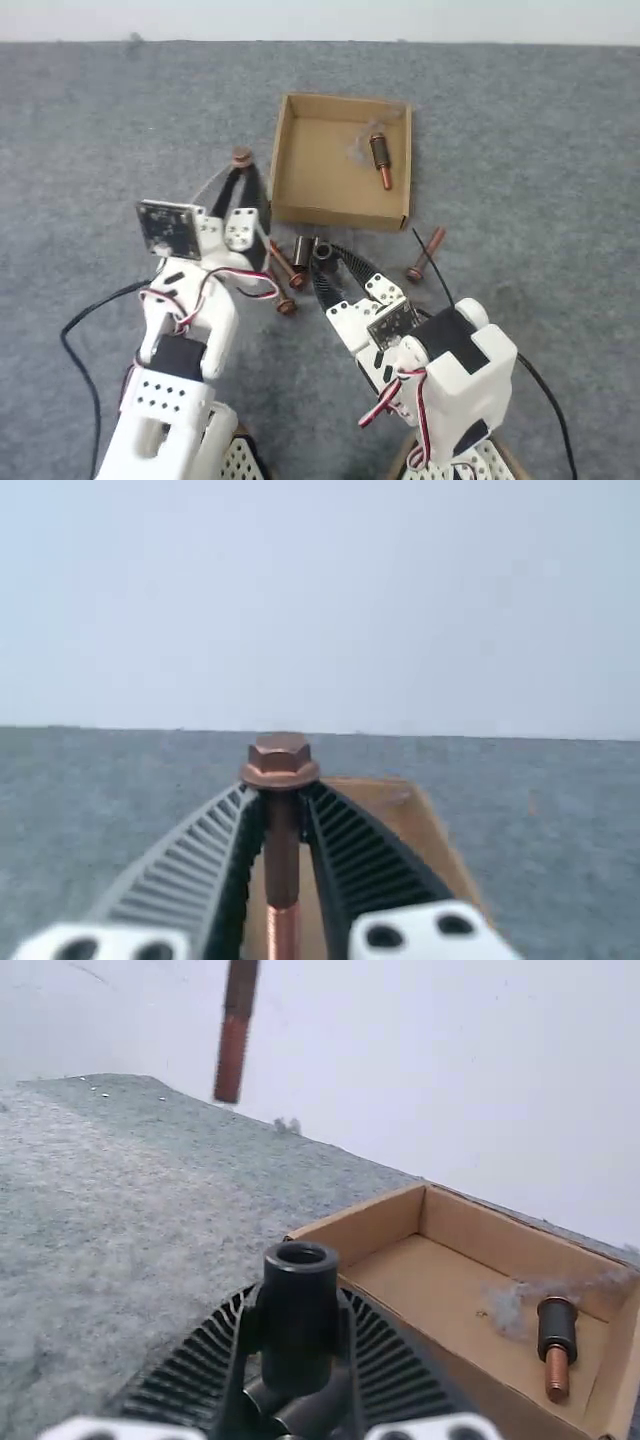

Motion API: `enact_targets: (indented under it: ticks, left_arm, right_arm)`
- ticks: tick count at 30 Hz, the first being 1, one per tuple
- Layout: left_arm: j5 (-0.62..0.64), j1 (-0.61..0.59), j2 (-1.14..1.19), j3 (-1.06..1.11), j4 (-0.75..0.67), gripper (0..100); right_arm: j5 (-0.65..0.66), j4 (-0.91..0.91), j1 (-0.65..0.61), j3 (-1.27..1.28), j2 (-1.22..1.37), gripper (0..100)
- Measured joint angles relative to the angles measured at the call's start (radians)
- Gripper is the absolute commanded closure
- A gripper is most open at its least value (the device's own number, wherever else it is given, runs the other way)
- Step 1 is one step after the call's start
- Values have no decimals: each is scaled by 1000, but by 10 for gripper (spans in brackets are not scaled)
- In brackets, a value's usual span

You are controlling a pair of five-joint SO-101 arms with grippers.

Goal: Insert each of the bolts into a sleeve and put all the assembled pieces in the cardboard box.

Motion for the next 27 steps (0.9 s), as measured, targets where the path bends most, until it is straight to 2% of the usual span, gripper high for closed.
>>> enact_targets:
  ticks: [10, 13, 19, 27]
  left_arm:
    - [0, 190, 0, -25, 38, 990]
    - [15, 207, 0, -25, 38, 990]
    - [166, 215, 0, -25, 91, 990]
    - [189, 215, 0, -25, 141, 990]
  right_arm:
    - [0, 0, -20, 0, 0, 992]
    - [0, 0, -21, 0, 0, 992]
    - [0, 0, -21, 0, 0, 992]
    - [0, 0, -21, 0, 0, 992]
